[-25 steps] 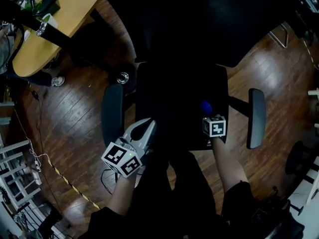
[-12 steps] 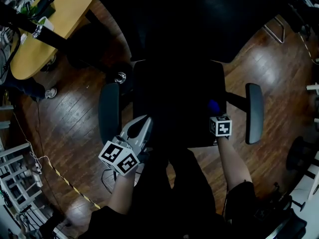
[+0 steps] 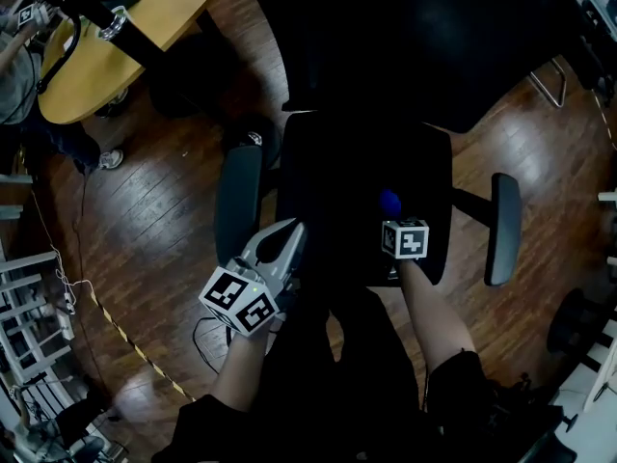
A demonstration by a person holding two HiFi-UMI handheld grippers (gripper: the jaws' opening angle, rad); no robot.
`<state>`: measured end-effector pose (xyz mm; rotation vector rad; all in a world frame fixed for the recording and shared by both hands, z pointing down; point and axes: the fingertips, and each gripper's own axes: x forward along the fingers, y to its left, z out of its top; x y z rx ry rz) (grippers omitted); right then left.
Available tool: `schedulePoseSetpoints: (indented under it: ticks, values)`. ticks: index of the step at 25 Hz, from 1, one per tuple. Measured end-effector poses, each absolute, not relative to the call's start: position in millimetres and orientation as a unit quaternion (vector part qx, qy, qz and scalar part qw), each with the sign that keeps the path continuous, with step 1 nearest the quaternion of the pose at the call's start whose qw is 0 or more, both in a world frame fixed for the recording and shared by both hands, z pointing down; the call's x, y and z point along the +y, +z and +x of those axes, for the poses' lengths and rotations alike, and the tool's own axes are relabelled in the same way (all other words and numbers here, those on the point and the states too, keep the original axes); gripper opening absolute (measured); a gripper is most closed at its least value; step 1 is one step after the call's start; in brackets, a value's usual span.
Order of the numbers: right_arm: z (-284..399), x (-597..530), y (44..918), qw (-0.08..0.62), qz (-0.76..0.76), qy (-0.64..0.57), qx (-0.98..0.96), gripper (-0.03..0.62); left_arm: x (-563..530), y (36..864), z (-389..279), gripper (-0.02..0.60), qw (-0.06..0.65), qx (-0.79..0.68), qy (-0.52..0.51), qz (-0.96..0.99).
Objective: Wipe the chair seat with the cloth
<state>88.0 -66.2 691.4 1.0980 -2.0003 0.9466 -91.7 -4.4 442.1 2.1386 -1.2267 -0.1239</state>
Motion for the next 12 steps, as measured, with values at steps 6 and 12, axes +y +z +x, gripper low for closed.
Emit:
schedulePoseSetpoints:
  ticks: [6, 12]
  values:
    - [-58, -17, 688, 0.313, 0.291, 0.393, -0.814, 0.040, 10, 436, -118, 0.003, 0.325, -0.497, -0.060, 0.802]
    - [-122, 30, 697, 0.344, 0.242, 0.374, -0.827, 0.040, 17, 434, -128, 0.003, 0.317, -0.506, -0.064, 0.800]
